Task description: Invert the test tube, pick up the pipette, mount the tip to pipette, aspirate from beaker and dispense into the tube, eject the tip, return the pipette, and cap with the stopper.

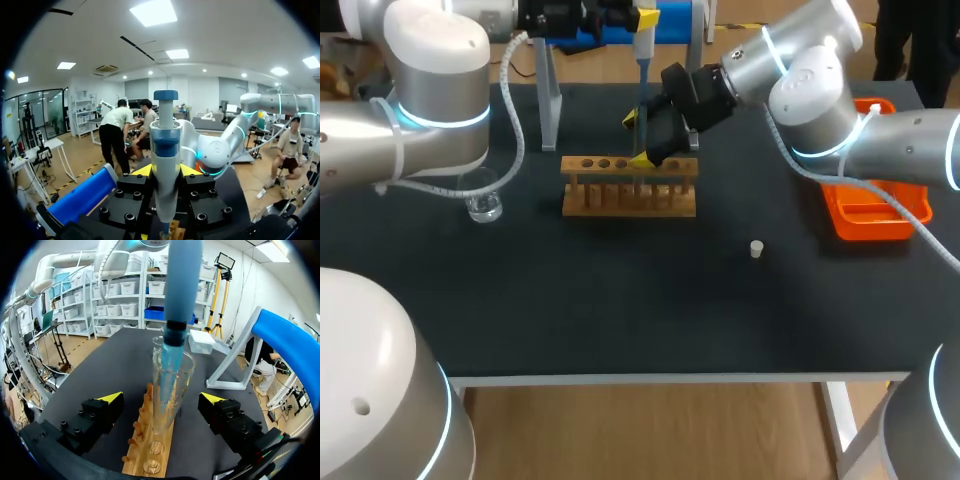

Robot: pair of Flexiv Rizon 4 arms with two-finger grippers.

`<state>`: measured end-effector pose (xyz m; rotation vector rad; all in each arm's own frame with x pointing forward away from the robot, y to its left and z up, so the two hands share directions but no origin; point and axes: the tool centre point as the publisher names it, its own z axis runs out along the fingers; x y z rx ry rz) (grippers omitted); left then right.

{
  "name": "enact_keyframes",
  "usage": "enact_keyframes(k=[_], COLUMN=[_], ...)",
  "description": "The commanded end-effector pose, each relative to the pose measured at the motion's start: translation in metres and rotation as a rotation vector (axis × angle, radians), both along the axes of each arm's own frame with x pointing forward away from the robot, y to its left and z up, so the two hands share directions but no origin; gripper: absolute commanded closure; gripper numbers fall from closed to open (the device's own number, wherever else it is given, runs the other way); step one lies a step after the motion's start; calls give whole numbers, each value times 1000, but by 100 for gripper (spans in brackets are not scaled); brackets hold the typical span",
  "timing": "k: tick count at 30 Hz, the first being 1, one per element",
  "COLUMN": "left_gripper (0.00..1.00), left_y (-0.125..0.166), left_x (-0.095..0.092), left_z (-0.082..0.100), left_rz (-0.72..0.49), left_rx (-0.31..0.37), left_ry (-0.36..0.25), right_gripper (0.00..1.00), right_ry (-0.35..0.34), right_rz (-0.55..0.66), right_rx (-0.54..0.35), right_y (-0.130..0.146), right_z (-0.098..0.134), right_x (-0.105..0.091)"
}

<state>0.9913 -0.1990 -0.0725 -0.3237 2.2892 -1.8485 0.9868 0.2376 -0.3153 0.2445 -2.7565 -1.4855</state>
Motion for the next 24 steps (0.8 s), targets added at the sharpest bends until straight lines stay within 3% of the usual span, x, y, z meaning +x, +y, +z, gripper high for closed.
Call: enact_keyframes(k=[1,24], left_gripper=[100,100], left_y=[-1,-9], left_x=[1,-2], left_z=[3,25], left_rz=[2,8], left_rx=[6,37], left_ry=[0,-19], right_gripper=[0,0], right_ry=[0,0], right_rz=[0,0], right_rx=[-2,-2], right_y=[0,0], right_z=[0,0], right_x=[0,0])
